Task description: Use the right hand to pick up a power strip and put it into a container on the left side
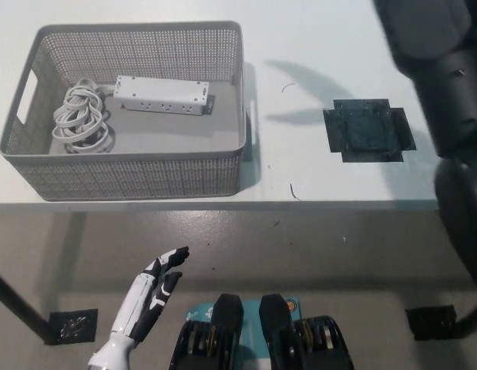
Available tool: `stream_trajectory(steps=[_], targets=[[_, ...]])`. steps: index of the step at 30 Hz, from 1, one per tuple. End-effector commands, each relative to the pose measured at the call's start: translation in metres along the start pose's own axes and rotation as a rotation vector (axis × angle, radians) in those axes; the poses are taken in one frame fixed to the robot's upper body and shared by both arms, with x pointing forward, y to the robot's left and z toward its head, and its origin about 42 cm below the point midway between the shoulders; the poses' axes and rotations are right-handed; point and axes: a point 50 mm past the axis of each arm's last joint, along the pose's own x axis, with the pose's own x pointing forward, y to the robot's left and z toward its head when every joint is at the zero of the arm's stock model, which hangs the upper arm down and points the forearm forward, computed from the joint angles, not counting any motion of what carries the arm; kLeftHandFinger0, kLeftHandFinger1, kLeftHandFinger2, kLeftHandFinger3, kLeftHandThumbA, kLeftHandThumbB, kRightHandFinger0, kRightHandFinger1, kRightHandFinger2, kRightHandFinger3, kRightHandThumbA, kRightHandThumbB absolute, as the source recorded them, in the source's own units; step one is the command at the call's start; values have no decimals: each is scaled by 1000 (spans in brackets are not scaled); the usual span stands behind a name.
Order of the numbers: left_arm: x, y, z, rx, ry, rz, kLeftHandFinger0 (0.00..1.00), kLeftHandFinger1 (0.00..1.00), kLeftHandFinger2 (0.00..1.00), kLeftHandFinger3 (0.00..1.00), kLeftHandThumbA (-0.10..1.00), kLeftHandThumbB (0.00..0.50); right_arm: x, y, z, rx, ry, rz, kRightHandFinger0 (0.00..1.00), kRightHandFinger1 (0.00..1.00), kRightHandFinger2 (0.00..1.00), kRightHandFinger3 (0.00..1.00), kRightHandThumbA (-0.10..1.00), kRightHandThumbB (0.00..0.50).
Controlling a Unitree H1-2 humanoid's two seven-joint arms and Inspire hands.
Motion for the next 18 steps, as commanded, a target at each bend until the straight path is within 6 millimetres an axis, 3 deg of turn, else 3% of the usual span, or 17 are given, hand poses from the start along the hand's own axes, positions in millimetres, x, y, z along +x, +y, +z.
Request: stream_trajectory(steps=[1,2,6,8,9,10,12,13,14,15,16,18], targets=[[9,8,7,51,-69,-26,812,882,872,870,964,13,-302,-100,75,-67,-706,-569,1000,1000,1000,1000,1000,370],[11,9,7,51,-69,-24,810,881,872,869,961,11,-314,-75,65,-79,-719,-569,1000,1000,1000,1000,1000,340],[14,8,4,49,-56,-15,796,868,864,864,954,11,-350,38,36,-100,-857,-554,1000,1000,1000,1000,1000,391],[14,5,3,47,-52,-15,795,867,866,869,945,0,-357,90,30,-53,-924,-581,1000,1000,1000,1000,1000,358],[14,4,2,46,-49,-16,800,874,870,872,939,2,-357,115,26,-29,-962,-622,1000,1000,1000,1000,1000,310],[14,2,1,50,-46,-18,802,875,871,873,937,1,-359,141,22,-89,-991,-705,1000,1000,1000,1000,1000,315],[13,0,0,50,-39,-17,803,877,873,875,937,1,-361,170,23,-202,-990,-834,1000,1000,1000,1000,1000,292],[12,-1,-1,51,-36,-15,803,877,871,875,937,1,-362,185,23,-200,-968,-896,1000,1000,1000,1000,1000,200],[11,-2,-1,50,-34,-14,802,876,871,874,938,0,-363,189,23,-201,-958,-917,1000,1000,1000,1000,1000,172],[9,-3,-2,52,-30,-13,802,877,870,873,939,0,-366,206,20,-182,-897,-975,1000,1000,1000,1000,1000,66],[6,-4,-4,52,-25,-14,801,877,870,873,940,0,-372,221,14,-127,-831,-967,1000,1000,1000,1000,1000,88],[5,-3,-4,57,-24,-16,799,879,874,872,941,0,-365,241,-17,-90,-721,-946,1000,1000,1000,1000,1000,27]])
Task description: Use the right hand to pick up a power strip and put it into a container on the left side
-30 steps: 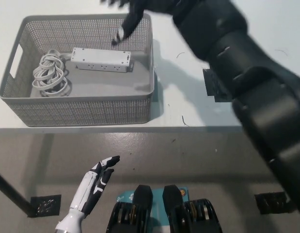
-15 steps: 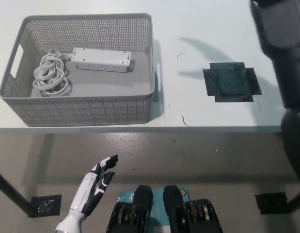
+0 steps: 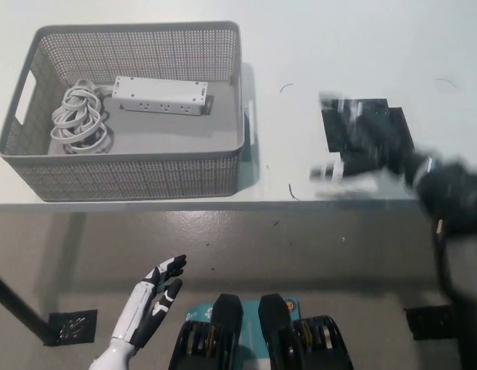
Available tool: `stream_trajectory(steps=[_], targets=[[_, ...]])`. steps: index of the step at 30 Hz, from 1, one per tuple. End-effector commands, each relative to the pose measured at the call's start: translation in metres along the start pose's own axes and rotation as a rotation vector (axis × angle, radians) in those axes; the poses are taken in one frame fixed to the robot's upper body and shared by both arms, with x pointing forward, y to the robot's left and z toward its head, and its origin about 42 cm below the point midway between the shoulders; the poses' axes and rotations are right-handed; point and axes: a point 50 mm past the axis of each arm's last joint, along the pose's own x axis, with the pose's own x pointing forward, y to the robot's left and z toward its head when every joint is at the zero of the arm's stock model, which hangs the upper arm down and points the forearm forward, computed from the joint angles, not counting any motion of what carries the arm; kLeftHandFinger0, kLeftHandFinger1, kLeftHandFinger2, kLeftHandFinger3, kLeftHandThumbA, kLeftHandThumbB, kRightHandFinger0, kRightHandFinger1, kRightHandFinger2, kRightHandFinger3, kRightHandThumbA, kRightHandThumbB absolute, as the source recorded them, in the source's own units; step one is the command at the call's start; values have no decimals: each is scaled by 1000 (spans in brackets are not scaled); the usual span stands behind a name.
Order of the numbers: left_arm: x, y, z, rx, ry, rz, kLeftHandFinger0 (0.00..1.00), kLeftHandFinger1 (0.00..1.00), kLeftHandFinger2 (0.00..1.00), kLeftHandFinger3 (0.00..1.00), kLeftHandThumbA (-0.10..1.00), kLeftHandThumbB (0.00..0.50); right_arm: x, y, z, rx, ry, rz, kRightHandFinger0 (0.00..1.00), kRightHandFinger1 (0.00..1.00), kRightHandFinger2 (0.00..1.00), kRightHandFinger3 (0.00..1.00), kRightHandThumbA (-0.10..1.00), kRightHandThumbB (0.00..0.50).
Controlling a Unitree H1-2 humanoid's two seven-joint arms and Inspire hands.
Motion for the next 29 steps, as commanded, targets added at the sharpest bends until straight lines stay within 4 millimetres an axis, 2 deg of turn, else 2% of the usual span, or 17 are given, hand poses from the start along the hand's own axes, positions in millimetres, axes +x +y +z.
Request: stream_trajectory(steps=[1,2,4,5,8,10,12,14,19,21,25,27,29], targets=[[11,0,12,56,-87,-6,800,880,874,870,940,1,-247,106,104,-229,-997,-805,982,1000,1000,1000,1000,1],[11,1,12,55,-86,-4,799,879,874,868,941,2,-237,112,81,-167,-913,-789,968,1000,1000,1000,1000,0],[9,4,11,55,-82,-5,798,877,872,865,941,3,-226,121,57,-96,-821,-779,966,1000,1000,1000,1000,0],[9,4,11,54,-82,-8,793,869,865,861,943,1,-213,124,33,-57,-741,-764,979,1000,1000,1000,1000,0],[8,0,9,47,-75,-14,792,867,862,858,940,0,-190,127,-20,-20,-568,-739,1000,1000,1000,1000,1000,0],[5,-3,8,50,-70,-17,805,875,864,859,928,0,-183,129,-34,42,-503,-732,1000,1000,1000,1000,1000,40],[4,-3,8,58,-69,-17,811,877,866,861,922,0,-175,132,-39,67,-487,-729,1000,1000,1000,1000,1000,45],[4,-3,7,60,-68,-18,811,880,872,868,926,4,-172,135,-43,54,-476,-726,1000,1000,1000,1000,1000,15],[5,-1,8,60,-72,-16,793,867,859,869,941,19,-167,145,-70,70,-383,-688,1000,1000,1000,1000,1000,2],[5,-1,8,49,-68,-16,796,865,855,868,936,16,-164,149,-85,93,-319,-671,1000,1000,1000,1000,1000,36],[1,-2,7,58,-66,-17,806,874,864,862,913,0,-160,152,-103,161,-251,-568,1000,1000,1000,1000,1000,48],[-4,-5,4,53,-55,-17,821,883,870,870,919,13,-158,154,-119,235,-181,-465,1000,1000,1000,1000,1000,114],[-6,-7,4,50,-52,-15,822,883,872,872,921,14,-158,153,-121,234,-171,-451,1000,1000,1000,1000,1000,121]])
